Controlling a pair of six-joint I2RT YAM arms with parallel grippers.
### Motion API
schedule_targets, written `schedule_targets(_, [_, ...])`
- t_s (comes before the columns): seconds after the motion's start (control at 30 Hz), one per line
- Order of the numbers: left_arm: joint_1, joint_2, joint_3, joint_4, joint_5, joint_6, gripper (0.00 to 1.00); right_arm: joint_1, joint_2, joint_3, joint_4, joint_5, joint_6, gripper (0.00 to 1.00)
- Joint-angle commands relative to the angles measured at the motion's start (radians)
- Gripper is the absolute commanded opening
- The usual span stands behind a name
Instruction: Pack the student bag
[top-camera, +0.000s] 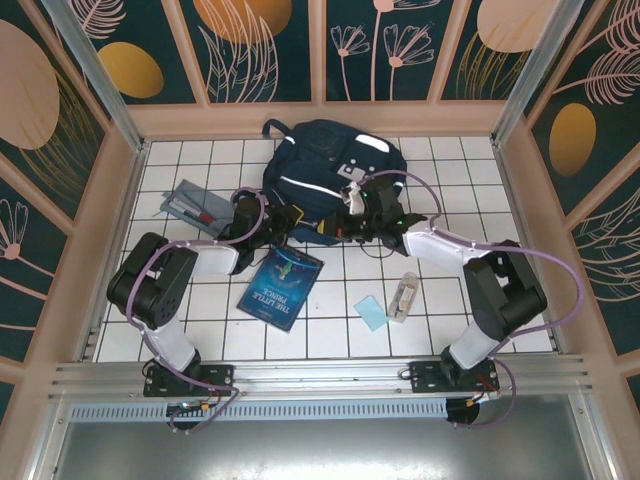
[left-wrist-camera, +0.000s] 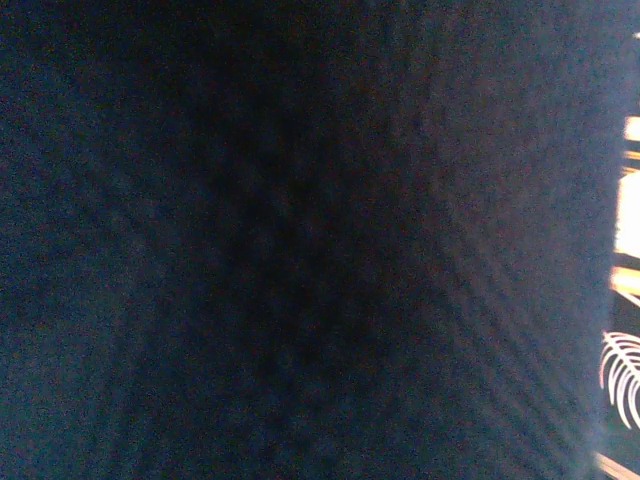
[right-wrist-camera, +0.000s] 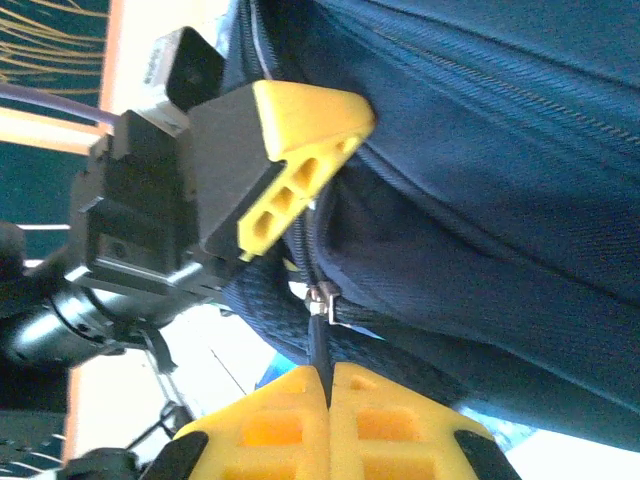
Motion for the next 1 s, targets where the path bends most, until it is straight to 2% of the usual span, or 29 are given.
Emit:
schedule_targets(0.0, [0.03,-0.07,-0.03,0.037,-0.071,0.031,0.0,-0.08,-0.064,-0.089,-0.235,0.162,-0.127,0.0])
schedule_targets(0.17, [0.03,-0.112,-0.04,0.003,-0.073,0.051,0.0,-0.167,-0.086,-0.132,-0.311,0.378,-0.161,0.0])
schedule_targets(0.33, [0.03,-0.138,-0.024,-0.01,-0.067,0.064,0.0,-0.211,-0.09,-0.146,-0.257,0.435,-0.137,0.0])
schedule_targets(0.47, [0.031,-0.155,-0.016,-0.026,-0.069,0.084,0.0,-0.195,-0.092,-0.109,-0.209,0.339,-0.141,0.0])
schedule_targets(0.6, [0.031,-0.162,-0.003,-0.081,-0.078,0.155,0.0,-0.144,-0.13,-0.066,-0.178,0.158,-0.209,0.0])
schedule_targets(0.73, [0.03,-0.153,0.016,-0.122,-0.053,0.225,0.0,-0.089,-0.152,-0.021,-0.192,0.059,-0.241,0.22])
schedule_targets(0.83, [0.03,-0.132,0.044,-0.137,-0.018,0.252,0.0,-0.045,-0.146,0.006,-0.205,0.039,-0.251,0.28])
schedule_targets(0.97, [0.03,-0.115,0.062,-0.132,0.011,0.259,0.0,0.008,-0.119,0.03,-0.196,0.043,-0.256,0.41])
